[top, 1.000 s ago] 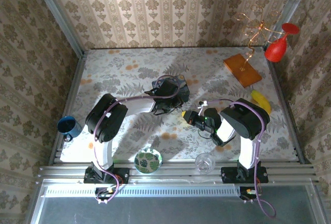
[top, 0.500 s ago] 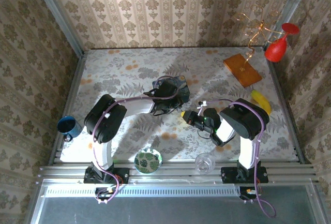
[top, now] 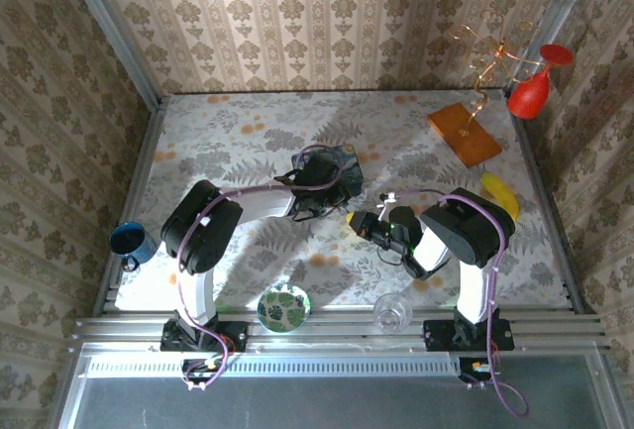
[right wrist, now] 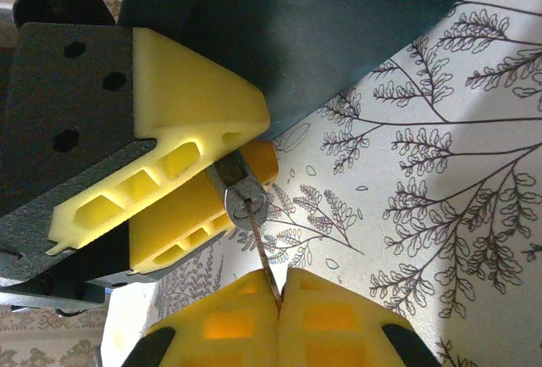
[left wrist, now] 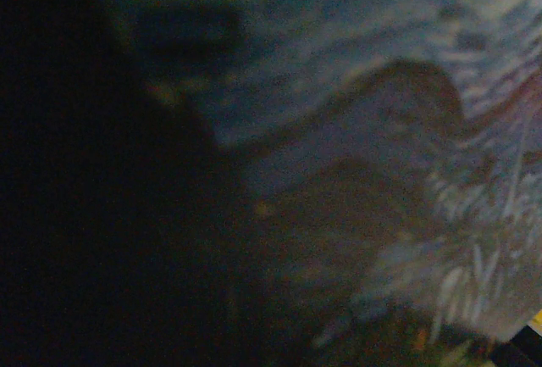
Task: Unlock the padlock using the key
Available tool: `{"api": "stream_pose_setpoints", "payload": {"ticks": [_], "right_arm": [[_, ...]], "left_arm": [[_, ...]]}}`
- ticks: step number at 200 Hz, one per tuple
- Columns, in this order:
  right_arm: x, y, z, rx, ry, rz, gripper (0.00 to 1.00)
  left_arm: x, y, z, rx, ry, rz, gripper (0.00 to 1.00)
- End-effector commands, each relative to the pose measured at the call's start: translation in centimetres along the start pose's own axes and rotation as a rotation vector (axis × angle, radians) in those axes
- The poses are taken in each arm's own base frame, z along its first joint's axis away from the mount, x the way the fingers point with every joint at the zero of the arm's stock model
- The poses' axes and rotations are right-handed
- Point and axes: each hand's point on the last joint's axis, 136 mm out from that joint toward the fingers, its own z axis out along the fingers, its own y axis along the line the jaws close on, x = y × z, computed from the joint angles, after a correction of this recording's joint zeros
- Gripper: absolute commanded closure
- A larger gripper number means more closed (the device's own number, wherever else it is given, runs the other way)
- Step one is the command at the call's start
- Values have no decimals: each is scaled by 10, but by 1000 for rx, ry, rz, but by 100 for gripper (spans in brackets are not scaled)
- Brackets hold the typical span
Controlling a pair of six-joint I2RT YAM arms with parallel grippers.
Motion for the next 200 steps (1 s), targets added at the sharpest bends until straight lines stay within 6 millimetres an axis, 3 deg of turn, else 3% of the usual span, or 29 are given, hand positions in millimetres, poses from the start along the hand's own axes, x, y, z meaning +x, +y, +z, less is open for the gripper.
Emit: {"api": "stream_pose_setpoints", "payload": {"ticks": [1, 98, 200], "right_arm": [[3, -16, 7, 65, 7, 26, 100], [17, -24, -8, 83, 51, 129, 100], [-6, -7, -11, -5, 49, 208, 100]], "left_arm": [[14, -27, -13, 98, 68, 3, 100], [14, -39, -30, 161, 114, -65, 100], [27, -39, -34, 179, 182, -52, 100]]}}
